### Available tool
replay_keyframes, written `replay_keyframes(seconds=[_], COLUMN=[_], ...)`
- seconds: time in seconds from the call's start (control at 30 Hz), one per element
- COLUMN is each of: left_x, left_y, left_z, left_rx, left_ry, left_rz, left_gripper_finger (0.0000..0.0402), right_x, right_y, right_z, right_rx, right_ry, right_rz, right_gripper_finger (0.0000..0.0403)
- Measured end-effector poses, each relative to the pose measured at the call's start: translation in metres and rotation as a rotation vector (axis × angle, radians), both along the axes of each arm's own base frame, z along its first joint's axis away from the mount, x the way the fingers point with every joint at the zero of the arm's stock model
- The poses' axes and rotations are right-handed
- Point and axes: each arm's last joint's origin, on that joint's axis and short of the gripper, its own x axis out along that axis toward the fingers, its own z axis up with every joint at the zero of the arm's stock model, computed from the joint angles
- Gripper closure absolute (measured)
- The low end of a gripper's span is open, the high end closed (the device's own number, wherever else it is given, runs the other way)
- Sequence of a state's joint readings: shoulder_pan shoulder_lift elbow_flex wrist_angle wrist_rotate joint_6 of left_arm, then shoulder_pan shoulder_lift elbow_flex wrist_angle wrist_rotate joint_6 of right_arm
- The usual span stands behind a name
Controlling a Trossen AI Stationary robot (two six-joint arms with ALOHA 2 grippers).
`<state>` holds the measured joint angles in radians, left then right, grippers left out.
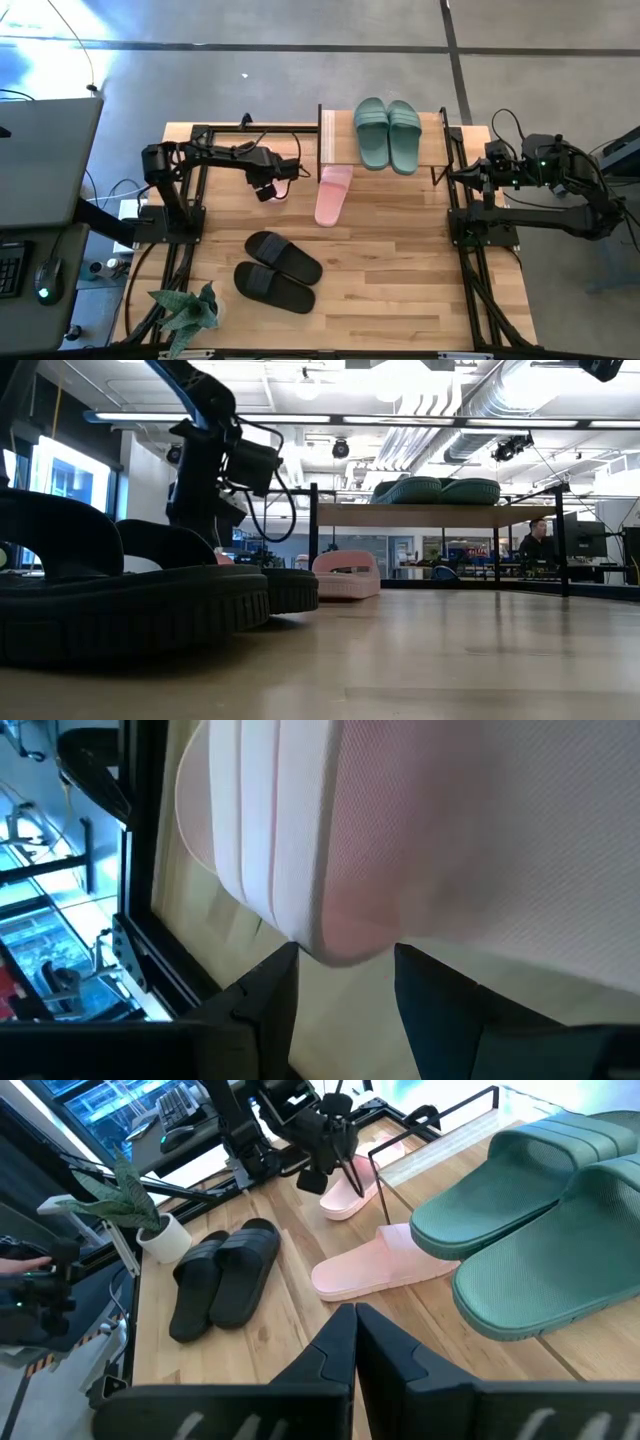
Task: Pick and place slides into the shelf
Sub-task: Put the pink slide under the shelf
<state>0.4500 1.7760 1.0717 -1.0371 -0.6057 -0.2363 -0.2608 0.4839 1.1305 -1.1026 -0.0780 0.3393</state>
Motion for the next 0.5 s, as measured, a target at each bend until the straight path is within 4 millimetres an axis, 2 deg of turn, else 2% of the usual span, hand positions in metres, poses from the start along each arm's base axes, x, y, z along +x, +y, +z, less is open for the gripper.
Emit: replay_keyframes(seconds=[0.27, 0.5], left_x=[0.005, 0.011], left_y=[0.006, 0.009], left_z=[0.001, -0.001], left_rx=[0.143, 0.175], left_ry=[-0.034, -0.057], left_rz=[0.013, -0.035], left_gripper_finger=[0.0252, 0.0252], right_x=[0.000, 0.000], right_y=[0.000, 0.000], right_z=[0.000, 0.000], right_rx=[0.001, 0.000], right_ry=[0.000, 0.000], right_rz=[0.000, 0.000], right_gripper_finger=[0.0401, 0.0401])
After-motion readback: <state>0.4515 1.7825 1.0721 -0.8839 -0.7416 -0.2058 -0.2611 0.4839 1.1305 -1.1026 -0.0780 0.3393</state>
